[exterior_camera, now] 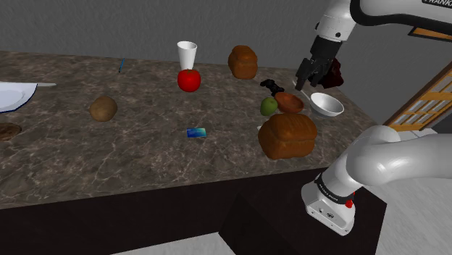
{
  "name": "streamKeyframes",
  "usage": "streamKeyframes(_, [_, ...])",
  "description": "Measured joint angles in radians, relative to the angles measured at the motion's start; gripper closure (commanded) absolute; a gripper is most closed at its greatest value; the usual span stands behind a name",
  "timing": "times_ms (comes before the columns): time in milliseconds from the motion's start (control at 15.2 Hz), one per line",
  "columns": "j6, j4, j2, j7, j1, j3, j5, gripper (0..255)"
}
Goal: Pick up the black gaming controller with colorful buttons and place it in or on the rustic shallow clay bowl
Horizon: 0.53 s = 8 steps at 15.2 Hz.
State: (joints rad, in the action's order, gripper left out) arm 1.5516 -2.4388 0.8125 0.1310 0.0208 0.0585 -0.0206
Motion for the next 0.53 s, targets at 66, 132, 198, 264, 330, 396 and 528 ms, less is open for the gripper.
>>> streamKeyframes(66, [0.0, 0.0, 0.0, 0.0, 0.0, 0.0, 0.0, 0])
streamKeyframes(132, [0.01, 0.001, -0.013, -0.015, 0.002, 0.012, 0.008, 0])
streamKeyframes(198, [0.021, 0.0, -0.028, -0.035, 0.005, 0.027, 0.016, 0])
streamKeyframes(264, [0.032, 0.007, -0.049, -0.061, 0.008, 0.048, 0.028, 0])
streamKeyframes(330, [0.043, 0.011, -0.07, -0.09, 0.012, 0.071, 0.041, 0])
streamKeyframes(396, [0.053, 0.017, -0.09, -0.115, 0.015, 0.089, 0.051, 0])
streamKeyframes(528, [0.077, 0.034, -0.141, -0.174, 0.02, 0.134, 0.073, 0])
